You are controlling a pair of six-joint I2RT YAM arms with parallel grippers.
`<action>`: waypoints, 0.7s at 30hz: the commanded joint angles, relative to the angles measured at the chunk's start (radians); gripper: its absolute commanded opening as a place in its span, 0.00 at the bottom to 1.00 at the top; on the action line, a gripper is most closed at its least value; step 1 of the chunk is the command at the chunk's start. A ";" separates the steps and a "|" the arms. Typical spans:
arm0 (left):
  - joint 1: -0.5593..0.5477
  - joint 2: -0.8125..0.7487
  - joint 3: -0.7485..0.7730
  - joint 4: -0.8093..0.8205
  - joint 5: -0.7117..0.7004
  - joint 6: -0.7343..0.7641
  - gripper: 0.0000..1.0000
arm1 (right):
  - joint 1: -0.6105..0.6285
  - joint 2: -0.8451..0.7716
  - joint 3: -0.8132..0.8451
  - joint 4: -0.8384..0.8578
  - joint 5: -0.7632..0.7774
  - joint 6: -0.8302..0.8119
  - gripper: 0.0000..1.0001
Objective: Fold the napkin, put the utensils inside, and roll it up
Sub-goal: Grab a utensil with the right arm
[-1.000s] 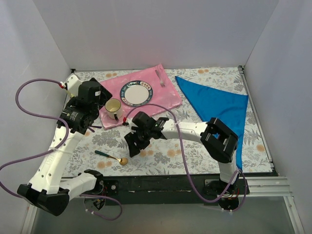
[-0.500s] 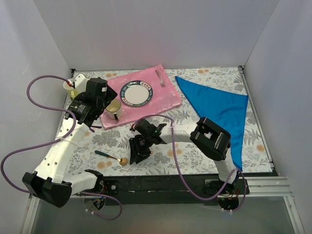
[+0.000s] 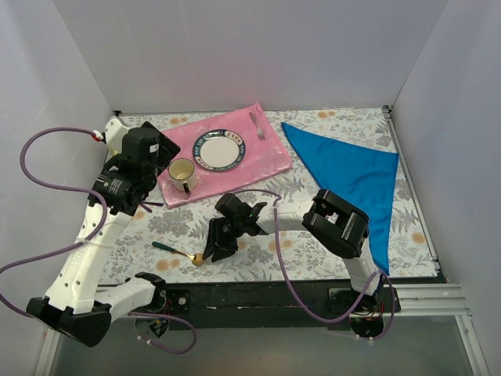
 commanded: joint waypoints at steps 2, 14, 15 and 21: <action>0.003 -0.027 0.037 -0.021 -0.019 0.017 0.77 | 0.022 0.067 0.001 0.022 0.030 0.077 0.45; 0.005 -0.041 0.030 -0.015 -0.016 0.029 0.77 | 0.018 0.106 0.009 0.080 -0.006 0.086 0.01; 0.005 -0.041 0.030 -0.014 -0.017 0.029 0.77 | 0.008 0.102 0.012 0.083 -0.013 0.062 0.01; 0.005 -0.041 0.034 0.011 -0.033 0.043 0.77 | -0.060 -0.093 -0.037 0.091 -0.033 -0.170 0.01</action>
